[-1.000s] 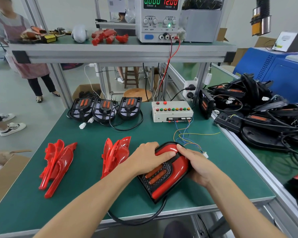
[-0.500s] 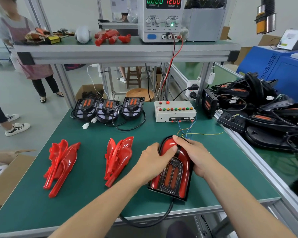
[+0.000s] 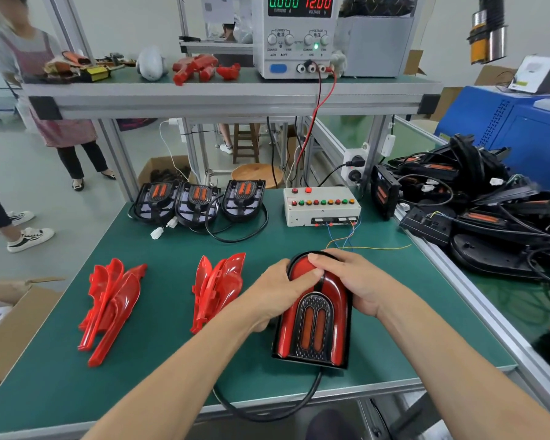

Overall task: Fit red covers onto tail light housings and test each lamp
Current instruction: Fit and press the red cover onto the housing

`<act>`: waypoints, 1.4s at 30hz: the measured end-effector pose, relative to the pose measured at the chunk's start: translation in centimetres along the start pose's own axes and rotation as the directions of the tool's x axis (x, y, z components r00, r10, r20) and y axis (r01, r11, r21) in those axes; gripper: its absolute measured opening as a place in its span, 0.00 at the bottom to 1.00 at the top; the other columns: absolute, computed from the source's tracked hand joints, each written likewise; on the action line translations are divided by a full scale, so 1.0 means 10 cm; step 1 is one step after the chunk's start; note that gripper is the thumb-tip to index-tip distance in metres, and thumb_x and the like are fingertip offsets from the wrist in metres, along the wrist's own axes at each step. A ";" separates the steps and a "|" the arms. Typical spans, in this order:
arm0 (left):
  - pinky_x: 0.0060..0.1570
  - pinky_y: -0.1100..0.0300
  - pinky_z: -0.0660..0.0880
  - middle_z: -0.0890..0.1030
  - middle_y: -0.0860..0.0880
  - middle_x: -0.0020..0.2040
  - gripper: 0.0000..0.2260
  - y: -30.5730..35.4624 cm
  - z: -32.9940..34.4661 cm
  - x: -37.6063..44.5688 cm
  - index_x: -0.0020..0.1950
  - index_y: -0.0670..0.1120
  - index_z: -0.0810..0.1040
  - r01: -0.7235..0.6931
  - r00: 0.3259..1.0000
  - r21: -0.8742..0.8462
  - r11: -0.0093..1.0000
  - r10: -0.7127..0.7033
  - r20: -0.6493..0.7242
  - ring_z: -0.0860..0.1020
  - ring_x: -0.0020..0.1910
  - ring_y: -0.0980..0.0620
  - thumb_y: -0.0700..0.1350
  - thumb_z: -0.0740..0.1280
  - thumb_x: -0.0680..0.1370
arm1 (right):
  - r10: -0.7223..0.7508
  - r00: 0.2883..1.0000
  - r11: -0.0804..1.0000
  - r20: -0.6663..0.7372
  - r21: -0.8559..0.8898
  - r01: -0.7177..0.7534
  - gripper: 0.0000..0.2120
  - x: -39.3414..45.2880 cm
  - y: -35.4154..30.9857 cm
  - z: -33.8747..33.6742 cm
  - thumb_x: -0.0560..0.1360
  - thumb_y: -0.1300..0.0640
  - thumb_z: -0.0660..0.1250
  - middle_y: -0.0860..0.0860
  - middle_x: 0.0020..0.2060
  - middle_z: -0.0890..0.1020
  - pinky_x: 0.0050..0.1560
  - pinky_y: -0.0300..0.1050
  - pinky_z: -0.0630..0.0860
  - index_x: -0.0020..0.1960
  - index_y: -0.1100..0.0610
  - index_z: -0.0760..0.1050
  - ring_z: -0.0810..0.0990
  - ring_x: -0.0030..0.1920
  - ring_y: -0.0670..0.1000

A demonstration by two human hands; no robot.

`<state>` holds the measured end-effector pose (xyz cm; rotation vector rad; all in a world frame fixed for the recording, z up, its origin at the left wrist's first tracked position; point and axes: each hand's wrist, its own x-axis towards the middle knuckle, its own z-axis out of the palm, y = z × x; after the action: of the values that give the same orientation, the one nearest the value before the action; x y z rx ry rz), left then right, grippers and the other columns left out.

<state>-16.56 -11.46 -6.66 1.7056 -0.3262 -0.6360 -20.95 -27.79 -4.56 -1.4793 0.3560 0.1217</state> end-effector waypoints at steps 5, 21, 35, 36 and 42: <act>0.51 0.54 0.83 0.86 0.48 0.53 0.18 0.00 0.00 0.00 0.60 0.49 0.78 -0.022 1.000 -0.018 1.000 0.022 -0.007 0.86 0.49 0.52 0.56 0.75 0.76 | 0.029 1.000 0.999 0.003 -0.012 -0.029 0.11 0.03 -0.02 0.00 0.76 0.52 0.74 0.57 0.47 0.87 0.46 0.48 0.82 0.53 0.58 0.83 0.85 0.44 0.54; 0.60 0.42 0.81 0.86 0.42 0.55 0.17 0.03 0.01 -0.02 0.62 0.43 0.78 -0.017 1.000 -0.095 0.995 0.016 -0.006 0.85 0.53 0.43 0.48 0.76 0.77 | 0.043 0.999 0.998 -0.033 0.056 -0.041 0.12 0.04 -0.04 0.07 0.76 0.57 0.74 0.62 0.50 0.86 0.52 0.57 0.83 0.57 0.62 0.82 0.84 0.45 0.59; 0.64 0.47 0.79 0.85 0.46 0.58 0.19 -0.08 -0.09 -0.07 0.65 0.45 0.77 -0.012 0.998 -0.043 0.999 0.015 0.060 0.84 0.58 0.48 0.48 0.76 0.77 | -0.038 0.998 0.998 -0.049 -0.048 0.036 0.14 0.06 0.10 -0.06 0.71 0.54 0.79 0.58 0.48 0.88 0.50 0.54 0.84 0.55 0.57 0.83 0.87 0.47 0.58; 0.64 0.51 0.79 0.84 0.47 0.59 0.18 -0.11 -0.12 -0.09 0.64 0.46 0.77 -0.012 0.999 -0.004 1.000 0.012 0.046 0.83 0.58 0.51 0.49 0.75 0.78 | -0.035 0.996 0.999 -0.080 -0.037 0.033 0.15 0.07 0.12 -0.07 0.72 0.54 0.78 0.58 0.47 0.88 0.49 0.53 0.84 0.55 0.58 0.83 0.87 0.46 0.58; 0.48 0.68 0.77 0.86 0.56 0.50 0.05 -0.30 -0.29 -0.40 0.55 0.55 0.81 -0.128 0.992 0.264 0.956 0.129 0.014 0.82 0.48 0.65 0.52 0.71 0.80 | 0.006 0.979 0.993 -0.202 0.118 0.018 0.18 0.08 0.13 -0.19 0.70 0.53 0.79 0.58 0.43 0.88 0.35 0.47 0.83 0.55 0.60 0.81 0.87 0.38 0.56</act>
<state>-18.54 -6.25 -8.24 1.9219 -0.5353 -0.5104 -20.91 -29.65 -6.12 -1.3770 0.5149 -0.0555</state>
